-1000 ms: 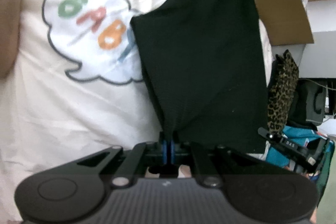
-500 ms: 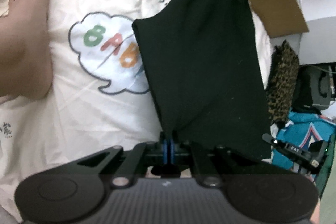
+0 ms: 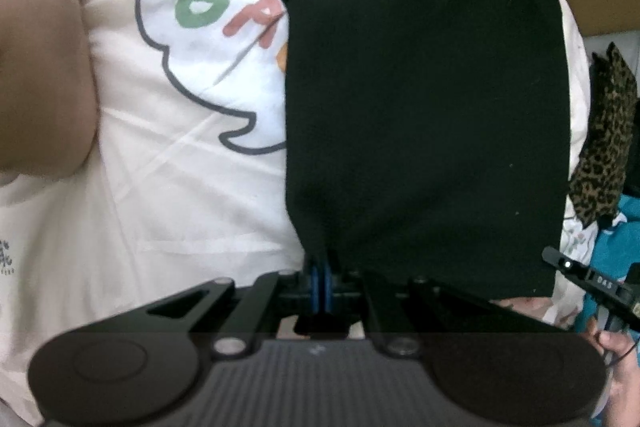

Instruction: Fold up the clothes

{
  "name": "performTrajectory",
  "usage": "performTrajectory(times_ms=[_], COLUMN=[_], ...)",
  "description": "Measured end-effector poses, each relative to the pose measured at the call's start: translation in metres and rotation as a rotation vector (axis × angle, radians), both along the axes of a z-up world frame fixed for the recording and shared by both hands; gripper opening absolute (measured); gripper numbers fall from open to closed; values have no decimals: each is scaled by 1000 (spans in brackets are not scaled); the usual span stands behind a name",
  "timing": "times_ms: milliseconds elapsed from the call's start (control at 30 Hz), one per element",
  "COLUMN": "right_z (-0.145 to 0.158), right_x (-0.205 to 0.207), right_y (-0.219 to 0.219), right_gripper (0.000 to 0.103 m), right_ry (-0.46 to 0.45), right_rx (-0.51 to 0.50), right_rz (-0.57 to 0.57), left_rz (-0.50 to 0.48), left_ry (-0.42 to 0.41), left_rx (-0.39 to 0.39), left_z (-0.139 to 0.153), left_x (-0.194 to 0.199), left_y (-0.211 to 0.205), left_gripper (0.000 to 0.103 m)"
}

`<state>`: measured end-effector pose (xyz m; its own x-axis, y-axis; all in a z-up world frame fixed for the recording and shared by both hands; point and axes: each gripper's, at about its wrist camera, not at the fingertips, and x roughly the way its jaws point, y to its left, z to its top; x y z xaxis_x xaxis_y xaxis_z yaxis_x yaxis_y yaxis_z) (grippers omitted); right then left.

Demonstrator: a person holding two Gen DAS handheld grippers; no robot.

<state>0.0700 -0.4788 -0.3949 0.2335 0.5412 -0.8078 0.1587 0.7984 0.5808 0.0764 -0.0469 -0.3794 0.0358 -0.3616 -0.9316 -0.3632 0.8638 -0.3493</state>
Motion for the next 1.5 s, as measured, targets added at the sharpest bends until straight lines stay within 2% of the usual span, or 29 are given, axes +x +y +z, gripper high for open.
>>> performTrajectory(times_ms=[67, 133, 167, 300, 467, 500, 533, 567, 600, 733, 1100, 1333, 1500], right_z=[-7, -14, -18, -32, -42, -42, -41, -40, -37, -20, 46, 79, 103], right_x=[-2, -4, -5, -4, -3, -4, -6, -7, -8, -11, -27, -45, -66], right_y=[-2, -4, -5, -11, -17, -17, -17, -17, -17, -16, -24, -19, -28], right_gripper=[8, 25, 28, 31, 30, 26, 13, 8, 3, 2, 2, 2, 2], right_ry=[12, 24, 30, 47, 49, 47, 47, 47, 48, 34, -54, -79, -80], right_rx=[23, 46, 58, 125, 192, 196, 195, 196, 201, 202, 230, 226, 215], right_rz=[8, 17, 21, 3, -18, -18, -18, -19, -23, -44, -18, 17, 69], left_rz=[-5, -2, 2, 25, 55, 61, 65, 63, 59, 31, -21, -22, -57], left_ry=[3, 6, 6, 4, -5, -3, -2, 1, 1, -11, -27, 0, 43], left_rx=[2, 3, 3, -3, -21, -23, -24, -21, -18, 5, -23, -38, -67], left_z=[-3, -6, -8, -14, -17, -17, -16, -13, -10, 7, 68, 96, 103], left_x=[1, 1, 1, -3, -10, -11, -13, -14, -14, -14, -36, -60, -80], left_y=[1, 2, 2, 4, 9, 10, 11, 10, 10, 7, 11, 18, 10], left_gripper=[3, 3, 3, 3, 3, 4, 4, 4, 4, 3, 3, 3, 3])
